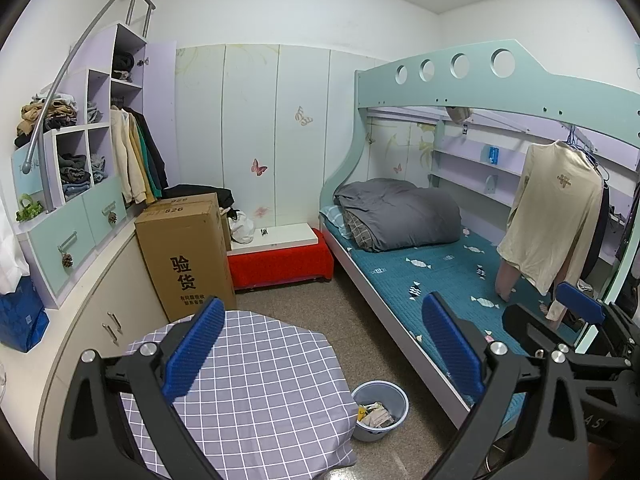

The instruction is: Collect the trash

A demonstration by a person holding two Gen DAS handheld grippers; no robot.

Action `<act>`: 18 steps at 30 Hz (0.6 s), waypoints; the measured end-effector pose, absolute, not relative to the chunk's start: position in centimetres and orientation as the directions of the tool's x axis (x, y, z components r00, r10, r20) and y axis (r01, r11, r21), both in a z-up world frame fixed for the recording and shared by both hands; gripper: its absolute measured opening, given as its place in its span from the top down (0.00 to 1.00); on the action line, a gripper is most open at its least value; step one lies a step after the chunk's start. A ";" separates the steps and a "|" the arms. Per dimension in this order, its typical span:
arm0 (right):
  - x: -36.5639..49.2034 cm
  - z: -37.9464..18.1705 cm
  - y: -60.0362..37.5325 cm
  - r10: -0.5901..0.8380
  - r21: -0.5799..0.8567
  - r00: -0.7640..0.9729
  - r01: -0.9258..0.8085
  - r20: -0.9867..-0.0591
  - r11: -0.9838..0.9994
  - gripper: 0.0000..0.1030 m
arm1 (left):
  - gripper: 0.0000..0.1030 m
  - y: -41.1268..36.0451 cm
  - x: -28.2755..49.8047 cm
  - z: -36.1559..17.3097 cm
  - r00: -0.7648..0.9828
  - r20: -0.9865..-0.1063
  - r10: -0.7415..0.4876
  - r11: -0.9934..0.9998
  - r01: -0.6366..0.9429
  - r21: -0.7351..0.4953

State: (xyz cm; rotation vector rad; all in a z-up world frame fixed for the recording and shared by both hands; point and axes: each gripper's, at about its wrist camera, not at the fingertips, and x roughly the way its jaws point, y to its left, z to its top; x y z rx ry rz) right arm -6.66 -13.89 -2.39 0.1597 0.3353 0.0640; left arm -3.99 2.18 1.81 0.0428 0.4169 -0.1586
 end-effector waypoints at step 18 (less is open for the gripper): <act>-6.2 -2.4 -13.8 0.089 0.164 0.940 -0.036 -0.328 0.986 0.09 | 0.06 2.6 -3.4 1.6 0.901 -0.409 -0.144 0.987 0.160 0.004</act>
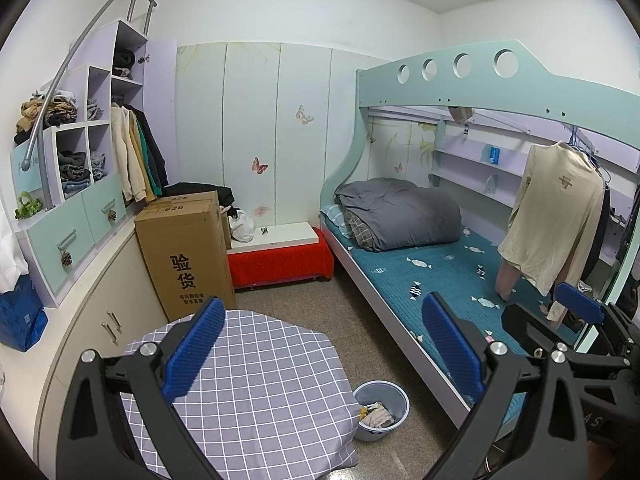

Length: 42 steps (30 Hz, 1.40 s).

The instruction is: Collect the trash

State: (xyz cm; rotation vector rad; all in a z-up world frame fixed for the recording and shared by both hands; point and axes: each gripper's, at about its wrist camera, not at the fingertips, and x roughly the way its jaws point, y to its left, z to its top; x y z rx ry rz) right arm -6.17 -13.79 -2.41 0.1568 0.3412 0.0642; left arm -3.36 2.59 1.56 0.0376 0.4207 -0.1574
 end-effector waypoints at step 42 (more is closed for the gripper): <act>-4.3 -3.4 -13.6 0.094 0.158 0.934 -0.041 -0.345 0.987 0.09 | 0.06 2.4 -2.7 0.7 0.897 -0.419 -0.142 0.988 0.153 -0.007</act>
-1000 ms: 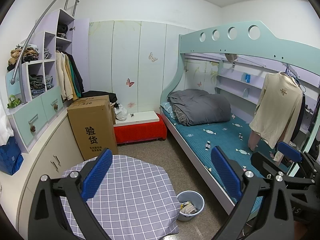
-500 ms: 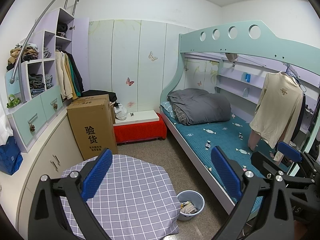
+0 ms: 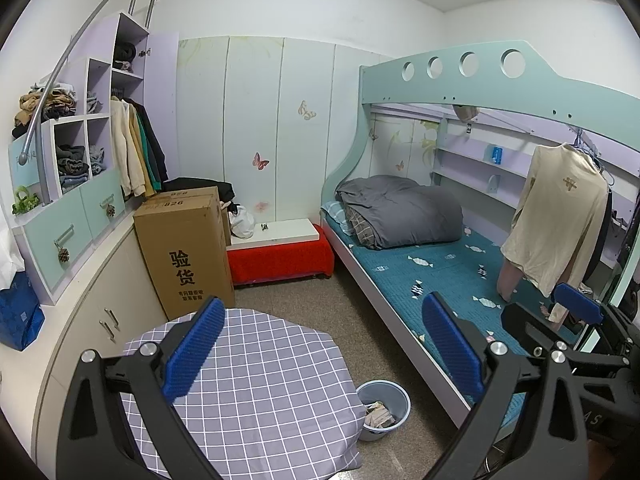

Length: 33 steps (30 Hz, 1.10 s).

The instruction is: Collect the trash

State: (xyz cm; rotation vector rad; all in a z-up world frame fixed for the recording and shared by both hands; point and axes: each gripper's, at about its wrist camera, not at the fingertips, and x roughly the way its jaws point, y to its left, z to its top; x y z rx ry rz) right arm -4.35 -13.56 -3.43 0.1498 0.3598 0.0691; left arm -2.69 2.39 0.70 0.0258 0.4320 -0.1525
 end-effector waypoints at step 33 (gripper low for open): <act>1.1 -4.4 -11.9 0.126 0.141 0.890 -0.070 -0.438 0.988 0.09 | 0.06 4.5 0.7 -1.6 0.859 -0.500 -0.107 0.994 0.100 -0.041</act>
